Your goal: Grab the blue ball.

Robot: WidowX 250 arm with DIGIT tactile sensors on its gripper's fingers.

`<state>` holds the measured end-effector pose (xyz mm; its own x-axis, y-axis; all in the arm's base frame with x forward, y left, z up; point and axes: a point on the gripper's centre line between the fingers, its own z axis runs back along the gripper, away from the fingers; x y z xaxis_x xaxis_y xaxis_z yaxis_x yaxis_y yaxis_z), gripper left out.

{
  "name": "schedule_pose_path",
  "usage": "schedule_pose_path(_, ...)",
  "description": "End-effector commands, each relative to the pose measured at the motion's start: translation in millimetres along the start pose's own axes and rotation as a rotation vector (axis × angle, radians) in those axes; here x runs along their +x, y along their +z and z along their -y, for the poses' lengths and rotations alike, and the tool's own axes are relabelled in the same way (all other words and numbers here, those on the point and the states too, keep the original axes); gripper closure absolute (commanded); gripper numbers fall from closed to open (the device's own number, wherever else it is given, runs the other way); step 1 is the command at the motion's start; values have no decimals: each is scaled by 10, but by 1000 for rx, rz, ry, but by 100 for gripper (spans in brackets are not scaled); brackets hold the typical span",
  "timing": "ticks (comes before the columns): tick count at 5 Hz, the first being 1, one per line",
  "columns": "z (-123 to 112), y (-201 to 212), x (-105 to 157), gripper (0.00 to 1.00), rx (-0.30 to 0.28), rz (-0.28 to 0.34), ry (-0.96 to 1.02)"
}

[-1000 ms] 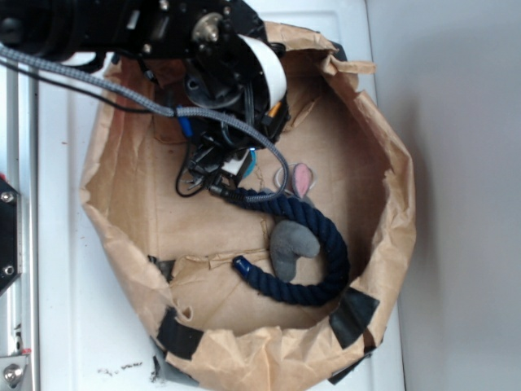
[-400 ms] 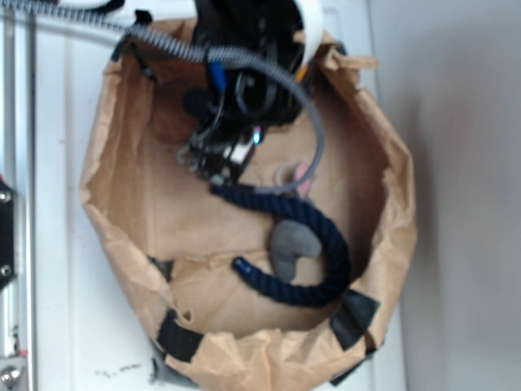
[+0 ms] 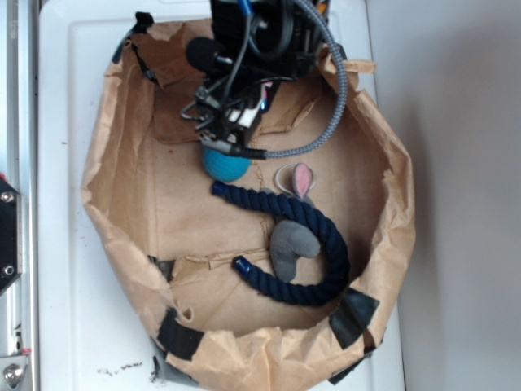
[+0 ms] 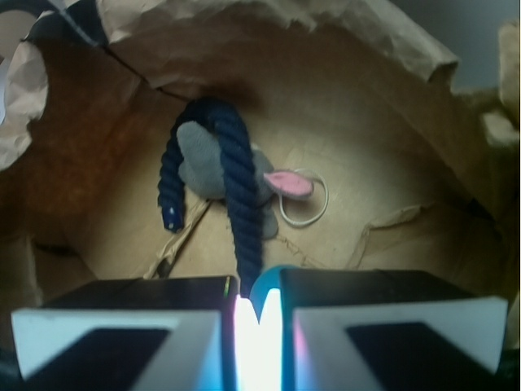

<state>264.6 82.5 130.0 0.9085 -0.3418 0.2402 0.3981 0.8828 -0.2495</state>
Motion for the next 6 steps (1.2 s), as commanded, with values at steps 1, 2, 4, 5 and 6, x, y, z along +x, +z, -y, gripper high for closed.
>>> schedule_pose_path(1,-87,-159,33,0,151,21,-79)
schedule_pose_path(2,-103,-367,-6,0,191,18,-90)
schedule_pose_path(4,-84,-705,-164,0,245,29,-120)
schedule_pose_path(5,-78,-935,-238,0,281,-9,-129)
schedule_pose_path(6,-59,-1171,-292,0,328,-2,-156)
